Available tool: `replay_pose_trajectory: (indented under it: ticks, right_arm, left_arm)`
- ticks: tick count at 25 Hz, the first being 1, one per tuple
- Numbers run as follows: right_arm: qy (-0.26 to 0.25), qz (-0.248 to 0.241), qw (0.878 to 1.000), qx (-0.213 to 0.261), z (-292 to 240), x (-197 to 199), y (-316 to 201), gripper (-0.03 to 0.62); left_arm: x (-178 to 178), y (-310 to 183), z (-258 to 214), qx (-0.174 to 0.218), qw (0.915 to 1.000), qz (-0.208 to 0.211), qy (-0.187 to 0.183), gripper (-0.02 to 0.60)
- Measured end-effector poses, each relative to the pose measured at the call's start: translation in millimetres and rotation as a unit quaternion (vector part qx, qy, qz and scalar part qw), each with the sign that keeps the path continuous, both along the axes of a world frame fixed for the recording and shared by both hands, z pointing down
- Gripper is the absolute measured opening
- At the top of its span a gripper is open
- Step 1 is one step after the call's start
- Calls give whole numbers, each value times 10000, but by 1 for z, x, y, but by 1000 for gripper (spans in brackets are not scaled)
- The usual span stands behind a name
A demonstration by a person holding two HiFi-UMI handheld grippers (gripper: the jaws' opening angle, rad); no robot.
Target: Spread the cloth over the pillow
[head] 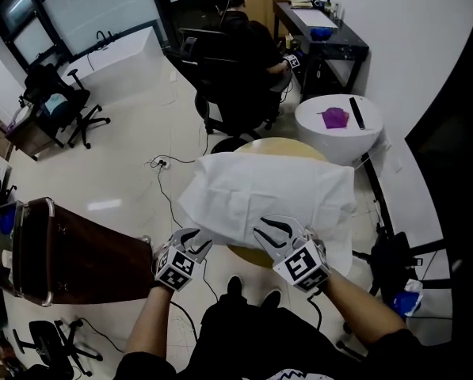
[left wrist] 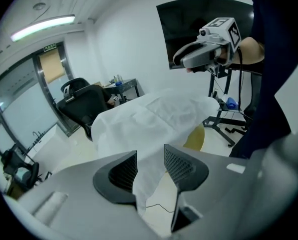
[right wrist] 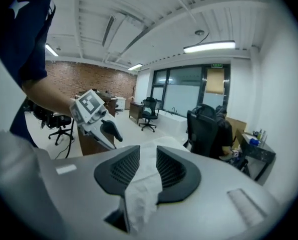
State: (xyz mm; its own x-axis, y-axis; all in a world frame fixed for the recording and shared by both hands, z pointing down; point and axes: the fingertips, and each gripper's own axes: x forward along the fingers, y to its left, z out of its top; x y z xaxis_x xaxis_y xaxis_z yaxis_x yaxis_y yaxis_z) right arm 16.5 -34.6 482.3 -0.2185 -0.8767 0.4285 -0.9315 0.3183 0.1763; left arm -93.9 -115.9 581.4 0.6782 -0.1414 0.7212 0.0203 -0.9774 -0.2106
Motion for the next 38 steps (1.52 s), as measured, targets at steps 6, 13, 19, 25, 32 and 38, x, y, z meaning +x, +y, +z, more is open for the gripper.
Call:
replay_pose_trajectory:
  ticks: [6,13,19,25,32,38]
  right_arm:
    - [291,-429,9982,-292,16,-63,-46,118]
    - [898,-540,9922,-682,54,-114,-113,127]
    - [1511,-548,9802,-1156,104,-145,-161,138]
    - [2133,-398,9625,-1629,142,-141,-171,140]
    - [2178,-272,9580,-1845,156,-140,-166,140]
    - [1986,21,9647,-1731,143,-127,-168,140]
  left_arm:
    - [-45,-71,28,95,9990,-289,-329,160]
    - [-58,-136,71,-4,9976,64,-691,160]
    - [-49,-182,123,-65,9938,408,-1032,160]
    - [-28,-205,152,172,9879,937,-1220,161]
    - [-19,-206,177,574,9736,1601,-1520,142]
    - [-11,-210,138,1044,9731,1702,-1146,1]
